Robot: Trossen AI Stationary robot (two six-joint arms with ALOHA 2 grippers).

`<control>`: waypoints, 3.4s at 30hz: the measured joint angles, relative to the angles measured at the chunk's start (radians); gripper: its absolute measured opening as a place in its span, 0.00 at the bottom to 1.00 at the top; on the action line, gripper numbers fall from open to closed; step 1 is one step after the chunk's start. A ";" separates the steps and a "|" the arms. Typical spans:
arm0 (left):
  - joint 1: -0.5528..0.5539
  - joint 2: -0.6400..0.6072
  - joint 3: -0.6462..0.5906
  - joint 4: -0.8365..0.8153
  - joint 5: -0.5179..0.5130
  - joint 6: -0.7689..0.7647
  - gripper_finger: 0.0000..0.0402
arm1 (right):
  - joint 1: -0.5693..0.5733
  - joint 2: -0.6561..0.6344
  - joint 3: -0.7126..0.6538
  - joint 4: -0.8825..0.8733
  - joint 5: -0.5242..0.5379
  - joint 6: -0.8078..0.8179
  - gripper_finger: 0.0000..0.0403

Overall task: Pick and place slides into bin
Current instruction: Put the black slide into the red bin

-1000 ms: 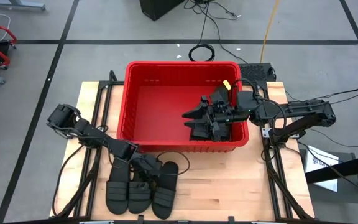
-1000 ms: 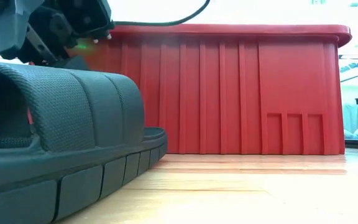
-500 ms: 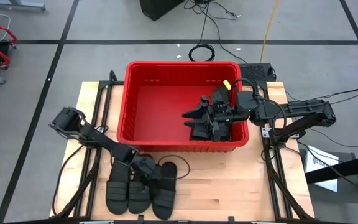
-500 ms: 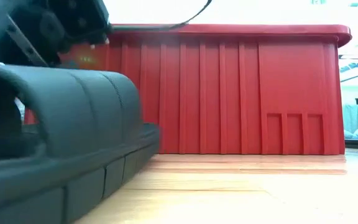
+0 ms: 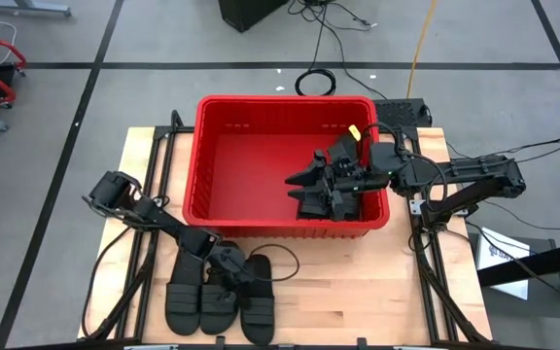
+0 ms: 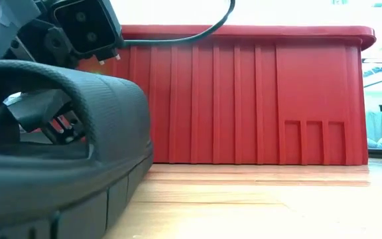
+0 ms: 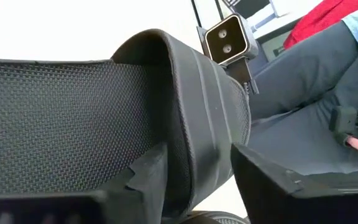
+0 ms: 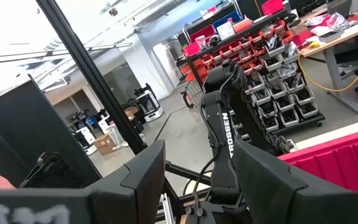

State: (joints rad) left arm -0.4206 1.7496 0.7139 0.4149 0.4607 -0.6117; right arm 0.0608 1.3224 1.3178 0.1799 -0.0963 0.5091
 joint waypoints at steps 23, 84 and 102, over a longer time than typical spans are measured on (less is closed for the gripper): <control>0.006 -0.048 -0.003 -0.010 0.071 -0.025 0.01 | -0.002 0.000 0.000 -0.006 0.023 -0.035 0.45; 0.393 -0.563 1.228 -1.843 -0.167 0.672 0.01 | -0.233 0.000 0.000 0.275 0.064 0.183 0.45; 0.552 -0.317 1.498 -1.985 -0.042 0.873 0.01 | -0.269 0.004 0.200 0.020 0.031 0.166 0.45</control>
State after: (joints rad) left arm 0.1313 1.4330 2.2120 -1.5703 0.4184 0.2611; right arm -0.2085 1.3269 1.5181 0.1999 -0.0657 0.6754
